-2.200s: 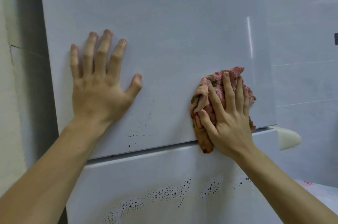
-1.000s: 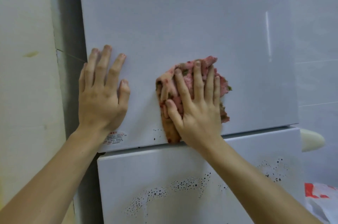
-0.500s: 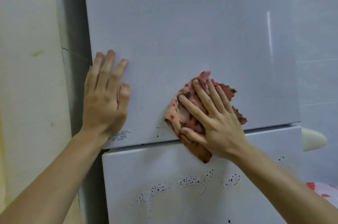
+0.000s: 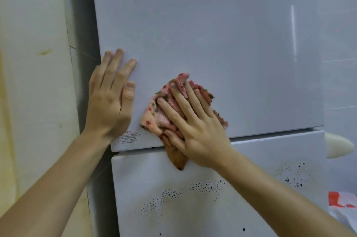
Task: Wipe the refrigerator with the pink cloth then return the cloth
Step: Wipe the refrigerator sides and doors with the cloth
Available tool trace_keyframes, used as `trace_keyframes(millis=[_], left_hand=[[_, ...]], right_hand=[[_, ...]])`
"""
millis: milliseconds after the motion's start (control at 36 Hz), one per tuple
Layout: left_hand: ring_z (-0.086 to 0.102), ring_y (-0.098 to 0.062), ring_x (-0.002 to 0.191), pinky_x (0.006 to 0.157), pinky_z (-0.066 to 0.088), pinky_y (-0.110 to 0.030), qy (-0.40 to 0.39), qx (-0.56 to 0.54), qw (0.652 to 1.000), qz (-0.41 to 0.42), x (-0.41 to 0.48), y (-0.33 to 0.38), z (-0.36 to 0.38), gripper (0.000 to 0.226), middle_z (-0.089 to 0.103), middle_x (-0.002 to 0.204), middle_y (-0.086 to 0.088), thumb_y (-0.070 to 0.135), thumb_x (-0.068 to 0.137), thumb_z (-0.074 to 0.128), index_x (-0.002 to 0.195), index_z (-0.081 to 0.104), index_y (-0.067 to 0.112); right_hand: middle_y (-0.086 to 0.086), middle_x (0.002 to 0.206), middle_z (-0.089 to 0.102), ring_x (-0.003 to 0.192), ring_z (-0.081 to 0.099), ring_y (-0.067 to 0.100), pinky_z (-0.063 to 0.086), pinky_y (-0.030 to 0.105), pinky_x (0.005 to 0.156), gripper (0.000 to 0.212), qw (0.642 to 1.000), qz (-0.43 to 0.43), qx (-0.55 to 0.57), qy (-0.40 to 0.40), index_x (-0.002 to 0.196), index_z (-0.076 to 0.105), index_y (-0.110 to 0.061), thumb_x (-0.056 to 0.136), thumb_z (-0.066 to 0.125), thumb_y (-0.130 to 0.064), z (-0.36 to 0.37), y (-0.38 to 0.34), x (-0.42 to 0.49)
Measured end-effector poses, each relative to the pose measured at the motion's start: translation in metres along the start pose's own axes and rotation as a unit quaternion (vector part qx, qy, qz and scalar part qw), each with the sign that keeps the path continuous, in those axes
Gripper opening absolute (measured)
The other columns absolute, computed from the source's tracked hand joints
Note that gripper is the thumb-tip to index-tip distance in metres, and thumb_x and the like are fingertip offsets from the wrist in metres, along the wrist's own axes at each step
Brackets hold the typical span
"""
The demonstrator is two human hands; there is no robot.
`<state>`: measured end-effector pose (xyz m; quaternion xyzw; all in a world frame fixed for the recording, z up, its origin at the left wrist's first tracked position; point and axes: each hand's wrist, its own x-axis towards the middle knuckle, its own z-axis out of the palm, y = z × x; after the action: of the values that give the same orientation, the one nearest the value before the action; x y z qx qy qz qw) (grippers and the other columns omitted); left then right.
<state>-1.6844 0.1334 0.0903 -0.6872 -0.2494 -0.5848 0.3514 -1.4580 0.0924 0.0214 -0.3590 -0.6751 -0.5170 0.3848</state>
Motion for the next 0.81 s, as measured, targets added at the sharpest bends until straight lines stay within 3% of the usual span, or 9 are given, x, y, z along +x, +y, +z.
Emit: trace_keyframes(millis=[111, 194, 389, 611, 694, 806], left_hand=[[0.024, -0.028, 0.158, 0.128, 0.012, -0.048, 0.03, 0.063, 0.998, -0.007, -0.006, -0.021, -0.013, 0.051, 0.032, 0.169, -0.007, 0.03, 0.107, 0.033, 0.153, 0.05, 0.015], [0.019, -0.031, 0.159, 0.128, 0.009, -0.048, 0.057, 0.119, 0.99, -0.053, -0.016, -0.046, -0.019, 0.053, 0.026, 0.171, -0.007, 0.028, 0.106, 0.035, 0.157, 0.043, 0.016], [0.013, -0.033, 0.161, 0.13, 0.006, -0.048, 0.041, 0.153, 0.985, -0.072, -0.026, -0.064, -0.018, 0.06, 0.019, 0.174, -0.006, 0.033, 0.106, 0.034, 0.164, 0.03, 0.022], [0.004, -0.032, 0.162, 0.131, 0.003, -0.049, -0.012, 0.156, 0.987, -0.046, -0.032, -0.071, -0.029, 0.066, 0.013, 0.175, -0.007, 0.035, 0.102, 0.038, 0.165, 0.026, 0.019], [0.0, -0.025, 0.163, 0.132, 0.002, -0.047, -0.032, 0.143, 0.988, -0.054, -0.034, -0.075, -0.036, 0.071, 0.007, 0.176, -0.005, 0.034, 0.098, 0.041, 0.166, 0.024, 0.021], [0.003, -0.022, 0.163, 0.131, 0.001, -0.049, -0.018, 0.142, 0.986, -0.082, -0.038, -0.076, -0.037, 0.077, 0.009, 0.176, -0.003, 0.035, 0.094, 0.045, 0.166, 0.021, 0.02]], right_hand=[[0.01, 0.168, 0.034, 0.159, 0.024, 0.033, 0.025, 0.05, 0.129, 0.05, 0.996, -0.073, 0.034, -0.024, 0.157, 0.048, -0.024, 0.11, 0.048, -0.042, -0.012, 0.039, -0.022], [0.009, 0.168, 0.035, 0.159, 0.024, 0.032, 0.026, 0.05, 0.129, 0.049, 0.997, -0.069, 0.027, -0.029, 0.157, 0.047, -0.026, 0.111, 0.048, -0.043, -0.016, 0.047, -0.031], [0.009, 0.173, 0.021, 0.162, 0.01, 0.037, 0.016, 0.058, 0.13, 0.071, 0.998, 0.068, -0.007, -0.006, 0.162, 0.036, -0.031, 0.102, 0.047, -0.068, 0.001, -0.006, -0.007], [0.022, 0.173, 0.01, 0.158, 0.002, 0.051, 0.007, 0.065, 0.128, 0.081, 0.98, 0.195, -0.014, 0.02, 0.167, 0.024, -0.022, 0.103, 0.039, -0.069, 0.023, -0.063, 0.06], [0.02, 0.174, 0.009, 0.159, 0.001, 0.05, 0.007, 0.065, 0.128, 0.078, 0.987, 0.158, -0.022, 0.004, 0.167, 0.023, -0.024, 0.104, 0.037, -0.068, 0.021, -0.058, 0.053], [0.015, 0.174, 0.013, 0.161, 0.002, 0.045, 0.011, 0.065, 0.128, 0.073, 0.998, 0.044, -0.026, -0.032, 0.166, 0.027, -0.028, 0.105, 0.039, -0.067, 0.012, -0.041, 0.022]])
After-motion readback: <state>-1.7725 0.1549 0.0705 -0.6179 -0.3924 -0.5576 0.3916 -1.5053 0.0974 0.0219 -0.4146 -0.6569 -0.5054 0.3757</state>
